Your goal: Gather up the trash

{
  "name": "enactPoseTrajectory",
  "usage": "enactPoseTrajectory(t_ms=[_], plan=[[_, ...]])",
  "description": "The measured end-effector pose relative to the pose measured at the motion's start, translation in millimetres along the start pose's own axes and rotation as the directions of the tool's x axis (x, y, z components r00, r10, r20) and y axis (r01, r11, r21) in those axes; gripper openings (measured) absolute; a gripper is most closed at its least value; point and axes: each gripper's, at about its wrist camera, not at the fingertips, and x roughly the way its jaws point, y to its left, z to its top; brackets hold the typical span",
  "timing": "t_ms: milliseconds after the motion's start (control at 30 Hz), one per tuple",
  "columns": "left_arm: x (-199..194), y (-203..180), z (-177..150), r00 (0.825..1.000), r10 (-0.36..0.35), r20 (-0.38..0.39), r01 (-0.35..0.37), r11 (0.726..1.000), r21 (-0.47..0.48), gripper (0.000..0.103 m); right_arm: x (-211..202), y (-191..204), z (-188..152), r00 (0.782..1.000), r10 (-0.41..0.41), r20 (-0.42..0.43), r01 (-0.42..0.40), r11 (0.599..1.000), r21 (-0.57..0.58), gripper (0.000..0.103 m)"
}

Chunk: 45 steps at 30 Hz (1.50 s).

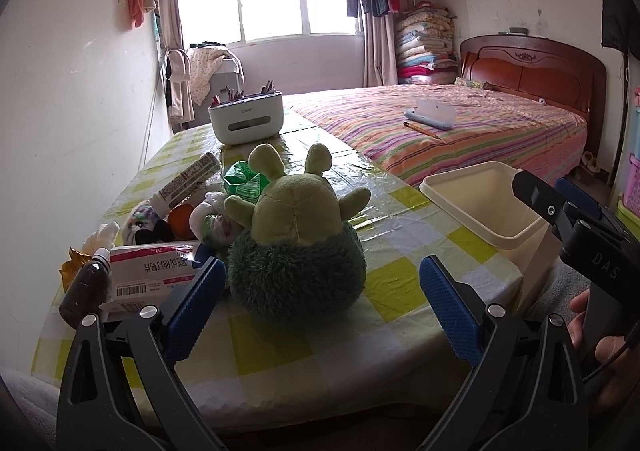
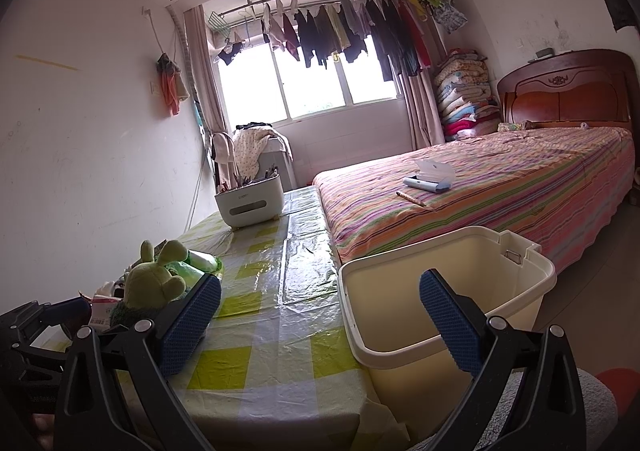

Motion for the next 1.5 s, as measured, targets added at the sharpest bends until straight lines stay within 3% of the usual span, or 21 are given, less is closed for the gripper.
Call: enactPoseTrajectory(t_ms=[700, 933, 1067, 1267, 1367, 1500], plan=[[-11.3, 22.9, 8.0, 0.999, 0.022, 0.031, -0.020, 0.998, -0.065, 0.096, 4.0, 14.8, -2.4, 1.000, 0.015, -0.024, -0.016, 0.998, -0.063, 0.097], [-27.8, 52.6, 24.3, 0.997, 0.063, 0.036, -0.059, 0.994, -0.097, 0.096, 0.2, 32.8, -3.9, 0.992, 0.121, -0.043, -0.126, 0.985, -0.116, 0.097], [-37.0, 81.8, 32.3, 0.997, 0.076, 0.017, -0.073, 0.990, -0.122, 0.096, 0.1, 44.4, -2.8, 0.972, 0.228, -0.062, -0.234, 0.964, -0.128, 0.097], [-42.6, 122.4, 36.0, 0.997, 0.071, -0.014, -0.072, 0.987, -0.145, 0.096, 18.9, 78.8, -3.4, 0.910, 0.377, -0.175, -0.400, 0.908, -0.123, 0.097], [-44.7, 134.8, 30.4, 0.998, 0.065, -0.025, -0.068, 0.982, -0.176, 0.096, 36.8, 101.7, -4.4, 0.877, 0.412, -0.247, -0.450, 0.885, -0.118, 0.097], [-42.9, 150.0, 20.4, 0.998, 0.039, -0.045, -0.048, 0.973, -0.225, 0.096, 69.4, 121.1, -11.0, 0.858, 0.393, -0.331, -0.449, 0.887, -0.110, 0.097]])
